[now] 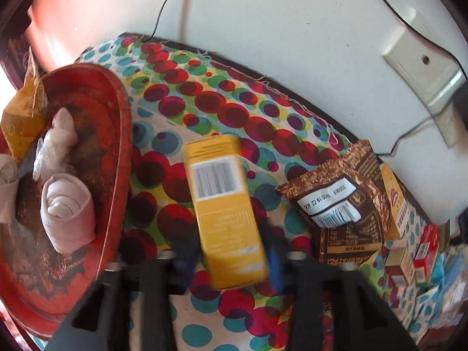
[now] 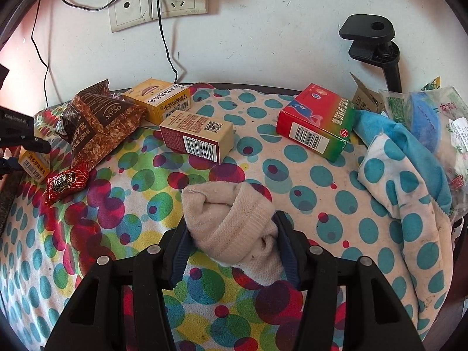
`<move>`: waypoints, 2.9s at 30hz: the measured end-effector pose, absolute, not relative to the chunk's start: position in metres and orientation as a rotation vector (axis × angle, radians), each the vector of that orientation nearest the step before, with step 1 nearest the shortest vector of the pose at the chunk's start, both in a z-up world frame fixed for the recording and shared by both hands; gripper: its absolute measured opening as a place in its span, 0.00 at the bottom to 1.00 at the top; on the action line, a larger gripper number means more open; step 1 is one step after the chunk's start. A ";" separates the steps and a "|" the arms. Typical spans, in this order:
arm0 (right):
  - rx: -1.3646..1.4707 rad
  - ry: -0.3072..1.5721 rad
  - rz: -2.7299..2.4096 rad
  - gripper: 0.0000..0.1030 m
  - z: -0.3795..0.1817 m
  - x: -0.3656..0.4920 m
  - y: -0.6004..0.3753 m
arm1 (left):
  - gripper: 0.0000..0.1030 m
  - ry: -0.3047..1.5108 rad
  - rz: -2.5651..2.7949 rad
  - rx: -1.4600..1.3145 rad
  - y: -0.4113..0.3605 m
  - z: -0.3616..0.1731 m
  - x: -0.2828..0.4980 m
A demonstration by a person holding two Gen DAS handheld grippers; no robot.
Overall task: Organize objects
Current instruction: 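Grasp the small yellow box on the sheet with the left tool, then carry the yellow box with the left tool down into the red tray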
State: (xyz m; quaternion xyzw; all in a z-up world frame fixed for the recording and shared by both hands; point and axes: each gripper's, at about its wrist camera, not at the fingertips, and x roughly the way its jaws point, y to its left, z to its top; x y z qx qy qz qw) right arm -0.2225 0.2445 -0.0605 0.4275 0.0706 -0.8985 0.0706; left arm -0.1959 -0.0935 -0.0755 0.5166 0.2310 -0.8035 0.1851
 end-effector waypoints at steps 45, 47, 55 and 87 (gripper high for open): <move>1.284 0.214 -2.699 0.53 -0.088 -0.248 0.163 | 0.29 0.002 -2.863 1.337 -0.042 0.006 -0.014; 1.284 0.211 -2.697 0.53 -0.088 -0.251 0.169 | 0.29 -0.014 -2.849 1.323 -0.046 0.004 -0.005; 1.284 0.216 -2.699 0.54 -0.089 -0.243 0.144 | 0.29 0.068 -2.744 1.252 -0.112 0.012 0.019; 1.285 0.231 -2.701 0.59 -0.089 -0.236 0.108 | 0.29 0.306 -2.339 1.359 -0.340 -0.035 -0.014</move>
